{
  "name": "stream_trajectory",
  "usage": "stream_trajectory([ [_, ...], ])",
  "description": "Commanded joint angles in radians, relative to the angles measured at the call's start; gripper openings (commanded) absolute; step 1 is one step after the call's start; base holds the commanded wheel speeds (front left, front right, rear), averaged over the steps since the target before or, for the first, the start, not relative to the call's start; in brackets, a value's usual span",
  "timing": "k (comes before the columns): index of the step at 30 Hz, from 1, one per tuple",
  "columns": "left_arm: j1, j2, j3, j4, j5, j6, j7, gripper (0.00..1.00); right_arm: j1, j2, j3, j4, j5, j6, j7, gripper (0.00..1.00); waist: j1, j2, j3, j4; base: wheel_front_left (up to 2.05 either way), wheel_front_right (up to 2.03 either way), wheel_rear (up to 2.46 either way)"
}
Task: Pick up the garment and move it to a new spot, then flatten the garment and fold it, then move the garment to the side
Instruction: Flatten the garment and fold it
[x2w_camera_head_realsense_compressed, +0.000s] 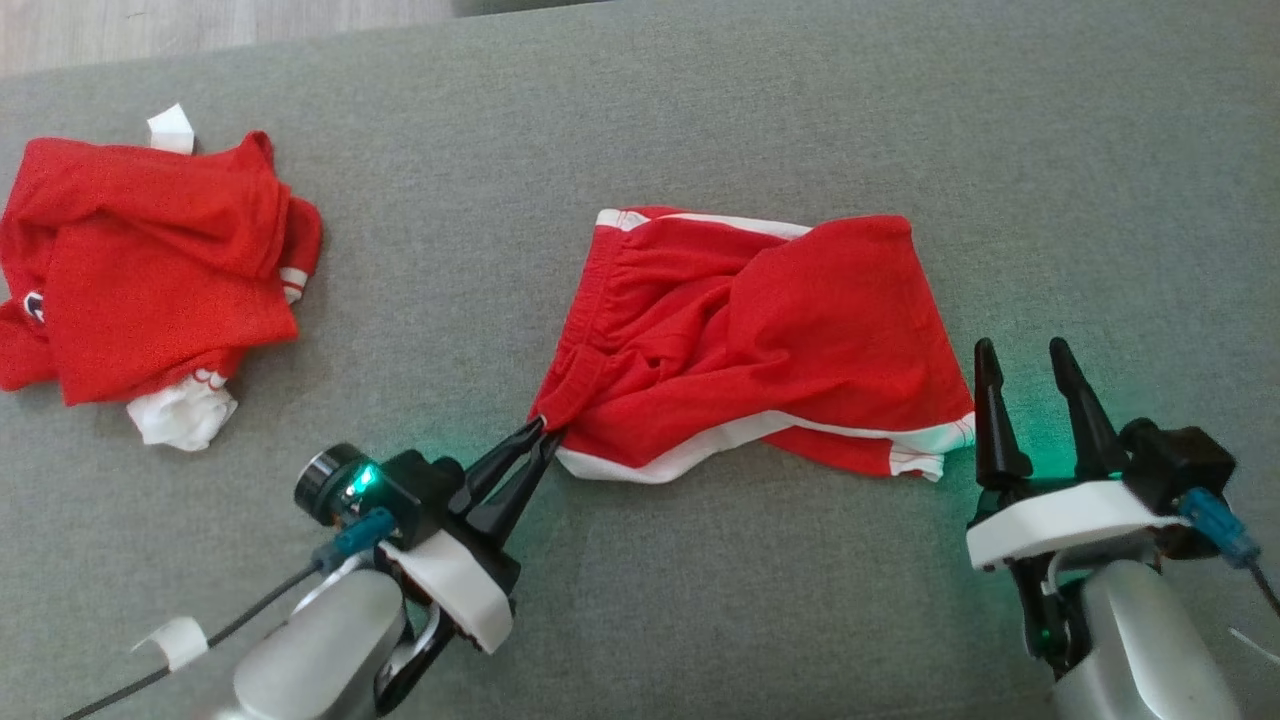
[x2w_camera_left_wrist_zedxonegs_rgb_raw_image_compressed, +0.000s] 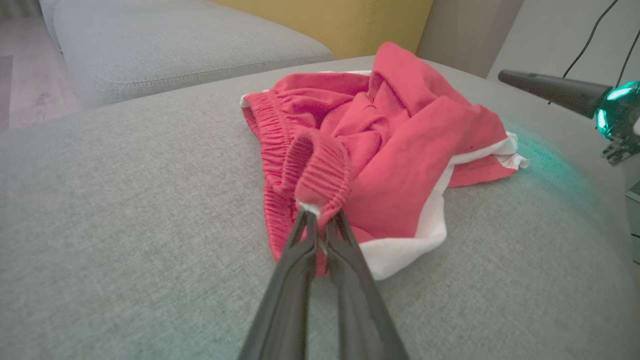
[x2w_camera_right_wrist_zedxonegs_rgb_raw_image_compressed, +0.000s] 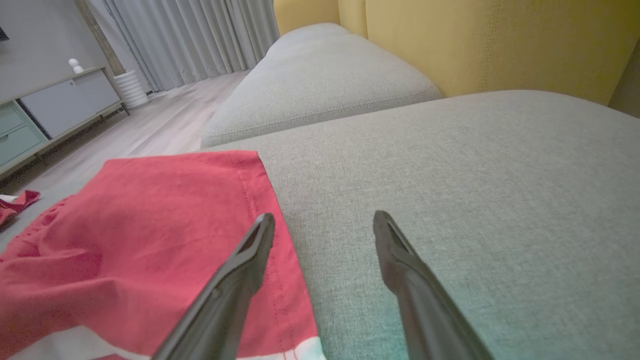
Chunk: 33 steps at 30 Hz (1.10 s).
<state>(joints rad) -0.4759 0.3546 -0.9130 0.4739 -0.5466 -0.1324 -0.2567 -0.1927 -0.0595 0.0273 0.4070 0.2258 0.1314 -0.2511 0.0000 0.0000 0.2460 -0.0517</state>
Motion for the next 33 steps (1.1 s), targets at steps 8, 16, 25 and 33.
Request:
stream_trajectory([
  [8,-0.004,0.003,0.152,-0.081,0.038,0.008,-0.005,0.0,-0.007,-0.004,0.032,0.066,-0.031,-0.001,-0.003,1.0,0.0,0.0,-0.014,0.009,0.0,0.0,0.0],
  [16,0.071,-0.039,0.268,-0.123,0.106,0.01,-0.005,0.0,0.006,-0.019,0.09,0.124,-0.001,-0.001,0.047,1.0,0.0,0.0,-0.039,0.008,0.0,0.0,0.0],
  [25,0.106,-0.073,0.314,-0.121,0.153,0.004,-0.005,0.0,0.011,-0.032,0.128,0.148,0.029,-0.001,0.09,1.0,0.0,0.0,-0.053,0.005,0.0,0.0,0.0],
  [33,0.112,-0.08,0.321,-0.117,0.165,0.002,-0.005,0.0,0.005,-0.033,0.138,0.163,0.03,-0.001,0.101,0.35,0.0,0.0,-0.052,0.008,0.0,0.0,0.0],
])
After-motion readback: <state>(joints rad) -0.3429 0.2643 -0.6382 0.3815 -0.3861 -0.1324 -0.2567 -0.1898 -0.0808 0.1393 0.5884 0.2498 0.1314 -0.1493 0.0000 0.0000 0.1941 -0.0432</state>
